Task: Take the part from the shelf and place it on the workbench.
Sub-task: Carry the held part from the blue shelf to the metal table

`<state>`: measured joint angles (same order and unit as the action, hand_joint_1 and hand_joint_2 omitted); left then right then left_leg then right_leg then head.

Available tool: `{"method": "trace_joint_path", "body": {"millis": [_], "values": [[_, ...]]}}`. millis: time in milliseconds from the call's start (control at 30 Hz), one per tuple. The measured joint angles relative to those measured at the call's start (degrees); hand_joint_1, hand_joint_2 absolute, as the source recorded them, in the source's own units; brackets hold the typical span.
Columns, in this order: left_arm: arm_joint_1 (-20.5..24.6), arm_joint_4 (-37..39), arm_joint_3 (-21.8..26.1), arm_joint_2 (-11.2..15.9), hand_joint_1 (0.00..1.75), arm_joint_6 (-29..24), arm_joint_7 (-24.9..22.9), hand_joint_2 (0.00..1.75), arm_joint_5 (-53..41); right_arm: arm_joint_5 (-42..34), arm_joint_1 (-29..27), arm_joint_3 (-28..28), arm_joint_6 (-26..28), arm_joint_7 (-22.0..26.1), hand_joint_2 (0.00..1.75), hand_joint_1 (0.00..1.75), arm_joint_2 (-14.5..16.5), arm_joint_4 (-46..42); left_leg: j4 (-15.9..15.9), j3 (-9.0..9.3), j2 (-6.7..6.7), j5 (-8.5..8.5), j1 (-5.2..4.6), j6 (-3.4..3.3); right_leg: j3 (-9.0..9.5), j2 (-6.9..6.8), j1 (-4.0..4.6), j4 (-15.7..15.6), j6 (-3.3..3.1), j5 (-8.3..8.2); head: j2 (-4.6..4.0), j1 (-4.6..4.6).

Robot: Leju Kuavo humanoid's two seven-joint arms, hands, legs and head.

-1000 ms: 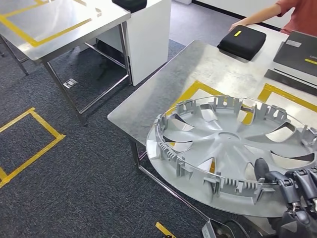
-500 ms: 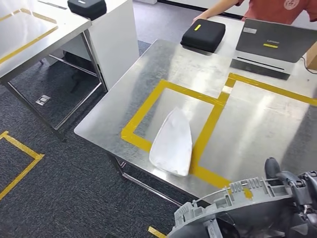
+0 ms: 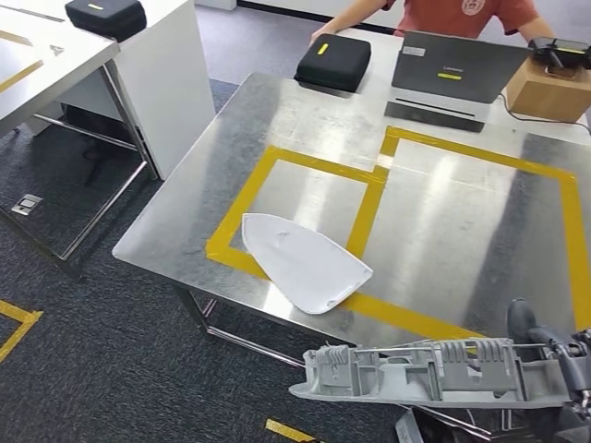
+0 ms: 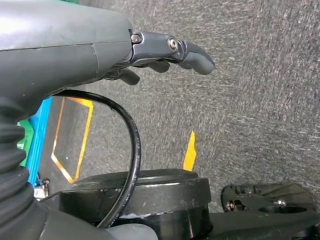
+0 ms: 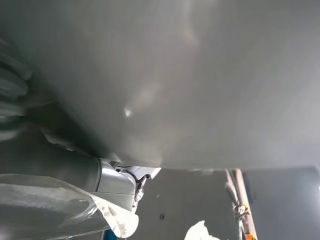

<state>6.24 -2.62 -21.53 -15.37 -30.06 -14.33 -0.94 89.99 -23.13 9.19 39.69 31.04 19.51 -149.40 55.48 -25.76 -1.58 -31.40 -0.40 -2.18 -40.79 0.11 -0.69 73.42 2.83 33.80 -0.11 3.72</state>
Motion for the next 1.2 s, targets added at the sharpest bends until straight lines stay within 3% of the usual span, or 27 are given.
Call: {"method": "trace_joint_path", "body": {"millis": [33, 67, 133, 200, 233, 267, 333, 400, 467, 500, 533, 567, 633, 667, 733, 800, 867, 933, 967, 1000, 1033, 1067, 1133, 1200], "values": [[-0.01, 0.10, 0.08, -0.02, 0.00, -0.13, 0.04, 1.75, 0.40, 0.00, 0.01, 0.19, 0.00, 0.01, 1.75, 1.75, 0.01, -0.02, 0.00, 0.21, -0.76, -0.17, -0.07, -0.04, 0.40, -0.21, 0.01, -0.70, 0.02, -1.11, 0.00, 0.01], [-0.03, 0.17, 0.14, -0.04, 0.00, -0.24, 0.10, 1.75, 0.76, 0.00, 0.03, 0.38, 0.00, 0.04, 1.75, 1.75, 0.01, -0.06, 0.01, 0.49, -1.45, -0.38, -0.12, 0.01, 1.91, -0.71, 0.02, -3.58, -0.02, -3.03, 0.00, 0.00], [-0.05, 0.40, 0.22, -0.07, 0.00, -0.38, 0.24, 1.75, 1.44, -0.01, 0.19, 0.80, 0.00, 0.17, 1.75, 1.75, 0.00, -0.20, 0.05, 1.04, -2.62, -0.93, -0.39, 0.29, 5.83, -3.67, 0.43, -10.85, -0.33, -5.74, 0.00, 0.05], [-0.06, 0.61, 0.26, -0.07, 0.00, -0.50, 0.37, 1.75, 1.98, -0.01, 0.52, 1.28, 0.00, 0.29, 1.75, 1.75, 0.00, -0.38, 0.17, 1.25, -3.81, -1.39, -0.90, 0.66, 7.69, -6.03, 0.95, -14.42, -1.12, -5.79, 0.02, -0.01], [-0.06, 0.71, 0.27, -0.07, 0.00, -0.58, 0.42, 1.75, 2.22, 0.00, 0.65, 1.48, 0.00, 0.33, 1.75, 1.75, 0.01, -0.46, 0.18, 1.31, -4.53, -1.54, -1.10, 0.80, 7.75, -5.97, 1.11, -14.69, -1.57, -5.59, 0.02, -0.08], [-0.05, 0.77, 0.28, -0.07, 0.00, -0.68, 0.46, 1.75, 2.45, 0.01, 0.74, 1.63, 0.00, 0.36, 1.75, 1.75, 0.01, -0.54, 0.15, 1.48, -5.26, -1.74, -1.19, 0.97, 7.67, -5.07, 0.99, -14.79, -2.01, -5.54, 0.03, -0.20], [-0.02, 0.89, 0.29, -0.07, 0.00, -0.83, 0.63, 1.75, 2.85, 0.00, 0.89, 1.91, 0.01, 0.40, 1.75, 1.75, 0.01, -0.73, 1.30, 1.47, -4.05, -3.04, -1.11, 1.47, 7.65, -3.50, 0.73, -14.96, -2.69, -5.68, 0.02, -0.53], [0.15, 0.91, 0.30, -0.07, 0.00, -0.87, 1.09, 1.75, 3.17, 0.00, 1.21, 2.20, 0.02, 0.42, 1.75, 1.75, 0.01, -0.87, 6.80, -0.48, -0.90, -6.29, -0.91, 1.91, 7.69, -2.10, 0.57, -15.08, -3.30, -5.76, 0.03, -0.81], [0.52, 0.91, 0.31, -0.08, 0.00, -0.90, 1.57, 1.75, 3.49, 0.02, 1.41, 2.53, 0.02, 0.45, 1.75, 1.75, 0.01, -0.89, 14.37, -3.24, 0.53, -9.39, -0.85, 2.03, 7.79, -0.56, 0.68, -15.07, -3.56, -5.71, 0.04, -0.84], [0.69, 0.91, 0.31, -0.08, 0.00, -0.91, 1.69, 1.75, 3.66, 0.02, 1.42, 2.69, 0.02, 0.48, 1.75, 1.75, 0.01, -0.89, 16.45, -3.84, 0.74, -9.67, -0.87, 1.98, 7.88, 0.27, 0.78, -15.06, -3.61, -5.70, 0.03, -0.86], [0.77, 0.91, 0.32, -0.09, 0.00, -0.90, 1.71, 1.75, 3.84, 0.02, 1.42, 2.84, 0.02, 0.53, 1.75, 1.75, 0.01, -0.89, 16.37, -3.63, 0.84, -8.71, -0.88, 1.81, 7.98, 1.12, 0.89, -15.05, -3.62, -5.72, 0.03, -0.84], [0.76, 0.92, 0.36, -0.09, 0.00, -0.90, 1.69, 1.75, 4.04, 0.02, 1.42, 2.96, 0.02, 0.60, 1.75, 1.75, 0.01, -0.89, 14.23, -2.76, 1.06, -6.70, -0.88, 1.55, 8.07, 1.98, 0.98, -15.03, -3.62, -5.76, 0.03, -0.83], [0.58, 0.98, 0.50, -0.08, 0.00, -0.87, 1.65, 1.75, 4.44, 0.03, 1.45, 3.18, 0.02, 0.77, 1.75, 1.75, 0.01, -0.89, 7.45, -0.70, 3.04, -2.20, -0.89, 0.93, 7.99, 3.44, 1.11, -14.98, -3.48, -5.97, 0.04, -0.80], [0.50, 1.02, 0.57, -0.08, 0.00, -0.86, 1.66, 1.75, 4.67, 0.04, 1.50, 3.28, 0.02, 0.85, 1.75, 1.75, 0.01, -0.89, 4.81, -0.04, 4.20, -0.84, -0.88, 0.71, 7.75, 4.08, 1.08, -14.91, -3.29, -6.19, 0.03, -0.80], [0.47, 1.07, 0.66, -0.08, 0.00, -0.86, 1.84, 1.75, 5.28, 0.05, 1.57, 3.47, 0.01, 0.95, 1.75, 1.75, 0.01, -0.89, 2.70, 0.30, 5.33, -0.54, -0.96, 0.39, 7.02, 5.14, 0.92, -14.83, -2.67, -6.75, 0.02, -0.77], [0.47, 1.07, 0.76, -0.19, 0.00, -0.97, 2.18, 1.75, 6.02, 0.05, 1.46, 3.65, 0.01, 0.98, 1.75, 1.75, 0.01, -0.94, 1.14, 0.62, 4.11, -0.73, -0.81, 0.01, 6.12, 5.79, 0.89, -14.81, -2.07, -7.14, 0.03, -0.79], [0.39, 1.08, 0.98, -0.32, 0.00, -1.18, 2.47, 1.75, 6.63, 0.01, 1.41, 3.80, 0.02, 0.99, 1.75, 1.75, 0.01, -1.00, -0.29, 0.94, 2.88, -0.49, -0.39, -0.55, 4.59, 4.13, 1.11, -13.02, -1.45, -5.89, 0.03, -0.41], [0.27, 1.10, 1.20, -0.35, 0.00, -1.32, 2.61, 1.75, 7.01, -0.03, 1.49, 3.91, 0.02, 0.99, 1.75, 1.75, 0.01, -0.98, -0.66, 0.93, 1.54, -0.20, -0.21, -0.91, 1.53, 1.38, 0.91, -6.70, -0.68, -2.72, 0.02, 0.03], [0.24, 1.14, 1.26, -0.35, 0.00, -1.34, 2.64, 1.75, 7.19, -0.02, 1.51, 3.95, 0.02, 1.01, 1.75, 1.75, 0.01, -0.96, -0.65, 0.89, 0.78, -0.22, -0.21, -0.92, -0.23, 0.66, 0.64, -2.85, -0.30, -1.37, 0.02, 0.09], [0.23, 1.19, 1.30, -0.35, 0.00, -1.35, 2.70, 1.75, 7.37, -0.02, 1.48, 4.00, 0.02, 1.01, 1.75, 1.75, 0.01, -0.94, -0.62, 0.92, 0.03, -0.30, -0.21, -0.88, -1.55, 0.22, 0.36, -0.02, 0.03, -0.79, 0.02, 0.10], [0.22, 1.25, 1.32, -0.35, 0.00, -1.37, 2.79, 1.75, 7.60, -0.02, 1.43, 4.05, 0.02, 1.02, 1.75, 1.75, 0.01, -0.93, -0.61, 1.02, -0.61, -0.43, -0.19, -0.79, -1.82, -0.06, 0.11, 0.62, 0.32, -1.32, 0.02, 0.10], [0.21, 1.31, 1.35, -0.36, 0.00, -1.37, 2.90, 1.75, 7.85, -0.02, 1.40, 4.10, 0.02, 1.09, 1.75, 1.75, 0.01, -0.92, -0.59, 1.21, -1.09, -0.61, -0.14, -0.62, -0.92, -0.33, -0.10, -1.10, 0.53, -2.82, 0.02, 0.09], [0.19, 1.38, 1.40, -0.36, 0.00, -1.37, 3.11, 1.75, 8.23, -0.01, 1.30, 4.14, 0.02, 1.30, 1.75, 1.75, 0.01, -0.91, -0.52, 1.68, -1.61, -1.05, -0.02, -0.18, 2.90, -1.04, -0.40, -8.43, 0.78, -6.53, 0.02, 0.09], [0.19, 1.45, 1.43, -0.36, 0.00, -1.38, 3.30, 1.75, 8.51, 0.00, 1.21, 4.12, 0.01, 1.47, 1.75, 1.75, 0.01, -0.91, -0.38, 1.84, -1.84, -1.43, -0.07, 0.27, 5.94, -1.71, -0.30, -13.74, 0.60, -7.48, 0.02, 0.12]]}}
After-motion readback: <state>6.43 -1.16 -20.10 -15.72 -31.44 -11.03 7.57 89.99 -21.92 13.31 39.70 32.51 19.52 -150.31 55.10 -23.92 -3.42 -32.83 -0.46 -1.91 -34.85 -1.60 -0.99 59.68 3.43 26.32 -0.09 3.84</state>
